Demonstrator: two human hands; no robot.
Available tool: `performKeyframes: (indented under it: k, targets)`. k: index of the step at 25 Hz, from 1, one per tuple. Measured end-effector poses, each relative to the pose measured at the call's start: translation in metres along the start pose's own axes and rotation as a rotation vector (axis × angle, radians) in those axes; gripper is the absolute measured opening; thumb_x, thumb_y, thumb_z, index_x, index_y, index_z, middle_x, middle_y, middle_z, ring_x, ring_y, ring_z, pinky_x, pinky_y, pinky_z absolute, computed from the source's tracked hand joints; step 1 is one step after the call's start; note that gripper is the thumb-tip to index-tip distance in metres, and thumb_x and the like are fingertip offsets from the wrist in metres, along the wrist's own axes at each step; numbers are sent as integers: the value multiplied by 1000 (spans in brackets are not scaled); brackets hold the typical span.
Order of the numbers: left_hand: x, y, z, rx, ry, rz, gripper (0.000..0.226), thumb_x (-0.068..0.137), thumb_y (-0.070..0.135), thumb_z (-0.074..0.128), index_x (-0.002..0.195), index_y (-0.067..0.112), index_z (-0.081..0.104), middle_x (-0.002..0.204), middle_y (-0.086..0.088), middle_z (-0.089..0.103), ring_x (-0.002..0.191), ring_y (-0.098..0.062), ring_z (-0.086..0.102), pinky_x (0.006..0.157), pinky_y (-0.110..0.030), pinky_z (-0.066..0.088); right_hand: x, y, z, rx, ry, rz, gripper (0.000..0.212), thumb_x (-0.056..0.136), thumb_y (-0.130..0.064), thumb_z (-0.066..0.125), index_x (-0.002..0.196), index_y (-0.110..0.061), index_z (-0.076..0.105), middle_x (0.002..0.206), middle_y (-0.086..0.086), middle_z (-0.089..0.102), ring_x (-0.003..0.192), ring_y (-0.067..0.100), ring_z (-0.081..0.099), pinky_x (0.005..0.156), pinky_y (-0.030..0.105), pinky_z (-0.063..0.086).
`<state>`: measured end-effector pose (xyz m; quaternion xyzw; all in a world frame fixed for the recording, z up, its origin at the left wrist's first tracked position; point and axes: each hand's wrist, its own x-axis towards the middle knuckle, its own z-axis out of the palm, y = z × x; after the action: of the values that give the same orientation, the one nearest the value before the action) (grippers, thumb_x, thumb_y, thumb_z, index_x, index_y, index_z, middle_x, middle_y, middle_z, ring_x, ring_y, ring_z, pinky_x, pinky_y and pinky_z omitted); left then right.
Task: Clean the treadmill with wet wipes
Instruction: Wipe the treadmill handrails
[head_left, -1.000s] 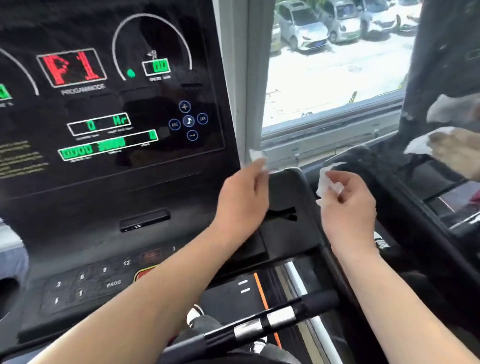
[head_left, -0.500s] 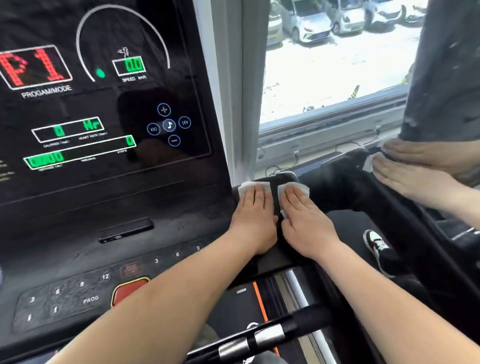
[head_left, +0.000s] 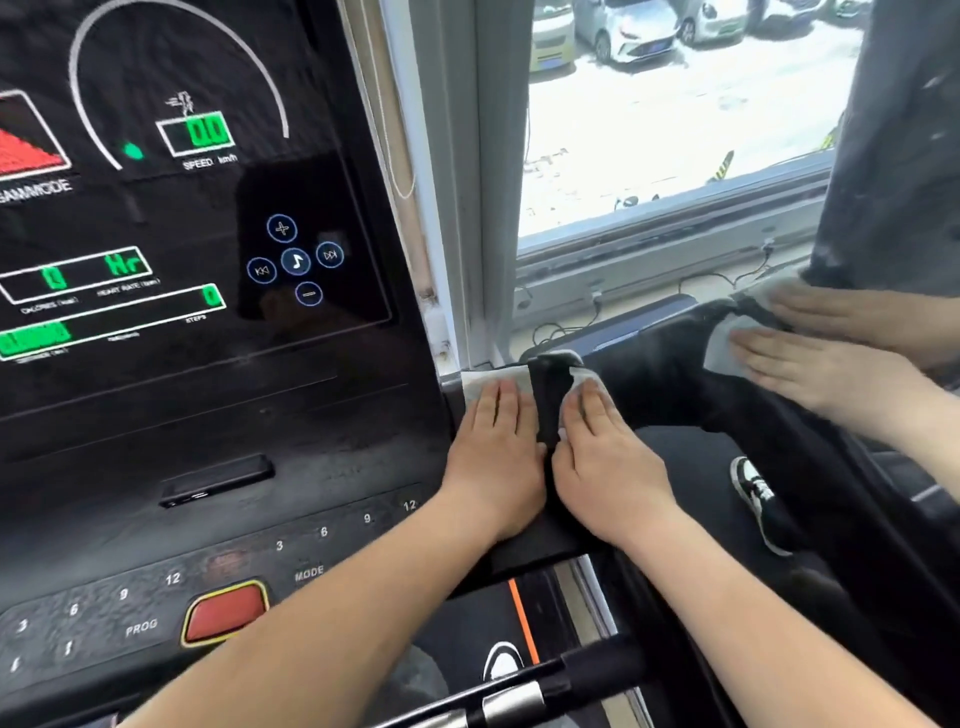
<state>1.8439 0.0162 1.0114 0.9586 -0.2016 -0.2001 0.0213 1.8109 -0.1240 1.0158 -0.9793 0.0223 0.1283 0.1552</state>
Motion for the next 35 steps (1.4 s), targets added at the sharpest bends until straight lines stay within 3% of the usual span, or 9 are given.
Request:
performKeyframes:
  k: [9,12,15,17,21,27,31,33,35]
  targets:
    - [87,-16,-42,-223,-142,17,58,108,42,21,159,16,23,166,-4,26,153,-22,24,125,-39,18,63,6,-13,189,-119,123,76,99,-32,38,164,-18,2,172,6,3,157,23,14,122,40,22]
    - [94,-16,-56,-121,-224,11,51,109,40,17,149,17,40,159,-6,37,146,-27,36,119,-45,29,83,14,-22,322,-168,164,74,97,-33,37,164,-23,8,169,-2,21,152,23,27,120,41,27]
    - [84,-9,-54,-9,-188,-74,56,107,46,18,148,13,38,153,-13,43,140,-33,42,112,-46,35,61,23,-26,374,-198,205,69,99,-36,37,163,-20,16,166,-3,30,150,24,32,116,38,28]
    - [62,-6,-35,37,-99,-189,70,104,53,19,154,4,23,157,-22,33,144,-39,33,116,-48,27,25,28,-20,369,-213,237,65,99,-37,37,158,-16,23,164,0,35,146,27,37,111,39,32]
    - [8,15,15,29,-9,-43,81,103,55,13,156,5,-20,162,-22,-29,150,-39,-29,123,-52,-12,-30,32,-4,360,-207,271,74,100,-35,39,164,-16,6,165,-3,30,152,21,27,116,40,27]
    - [-23,38,41,112,11,241,78,100,53,5,156,5,-21,161,-18,-31,149,-32,-33,125,-48,-11,-61,38,8,344,-163,210,82,99,-30,46,164,-17,-2,169,-2,18,154,15,18,119,35,24]
    - [-85,34,60,210,1,257,82,102,54,13,154,3,-23,159,-22,-35,148,-36,-33,123,-49,-15,-94,33,34,28,-45,66,83,94,-36,37,162,-5,2,170,19,-5,158,27,-4,128,41,11]
    - [-88,25,61,249,17,181,87,102,55,22,156,-1,-17,163,-26,-23,152,-41,-21,125,-51,-10,-99,27,50,-130,19,-18,83,91,-41,30,160,0,11,169,22,1,158,31,-2,127,47,14]
    - [-77,15,49,263,62,129,95,97,60,33,157,-6,3,162,-30,13,151,-43,12,126,-50,9,-94,21,60,-173,63,-90,81,89,-40,29,158,1,23,168,20,13,158,30,6,127,49,18]
